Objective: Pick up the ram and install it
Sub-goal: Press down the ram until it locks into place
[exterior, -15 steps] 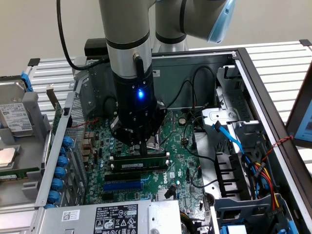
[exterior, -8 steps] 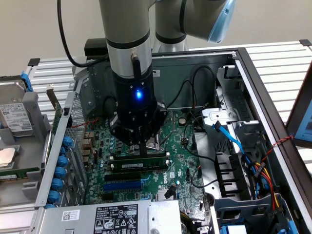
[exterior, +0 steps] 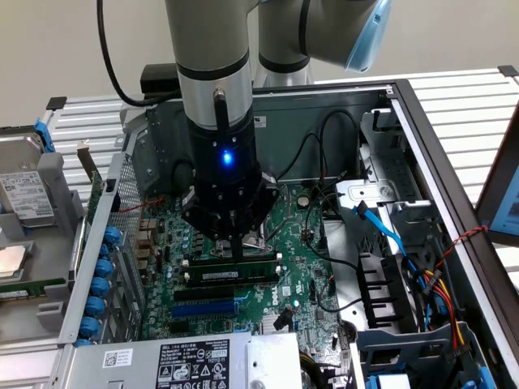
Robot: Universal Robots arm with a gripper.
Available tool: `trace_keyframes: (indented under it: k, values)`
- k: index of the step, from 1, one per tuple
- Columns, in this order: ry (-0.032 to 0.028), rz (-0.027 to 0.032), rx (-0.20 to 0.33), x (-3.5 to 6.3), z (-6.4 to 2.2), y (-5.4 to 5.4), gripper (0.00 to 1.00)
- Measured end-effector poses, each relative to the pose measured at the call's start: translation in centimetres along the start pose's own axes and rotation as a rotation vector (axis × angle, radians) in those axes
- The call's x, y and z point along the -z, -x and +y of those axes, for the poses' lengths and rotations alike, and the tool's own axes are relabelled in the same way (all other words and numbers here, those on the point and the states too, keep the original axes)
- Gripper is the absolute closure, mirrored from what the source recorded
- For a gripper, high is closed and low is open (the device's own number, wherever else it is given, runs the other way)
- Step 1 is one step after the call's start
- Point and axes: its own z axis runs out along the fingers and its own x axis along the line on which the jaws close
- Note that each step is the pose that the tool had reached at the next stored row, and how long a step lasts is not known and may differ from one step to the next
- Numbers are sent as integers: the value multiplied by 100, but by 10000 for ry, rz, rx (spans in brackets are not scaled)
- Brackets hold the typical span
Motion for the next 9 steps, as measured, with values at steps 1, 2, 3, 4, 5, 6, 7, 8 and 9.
trace_keyframes:
  k: [1,2,3,4,5,6,7,8,9]
  values:
    - [-7,5,-137,1,0,0,90]
    - [-13,12,-278,1,0,0,90]
    - [-20,17,-420,1,0,0,90]
    - [-27,23,-561,2,0,0,90]
    - [-32,28,-699,2,0,0,90]
    - [-40,34,-840,3,0,0,90]
    - [-46,40,-982,3,0,0,90]
    - [-52,45,-1115,4,0,0,90]
    - [-59,51,-1252,4,0,0,90]
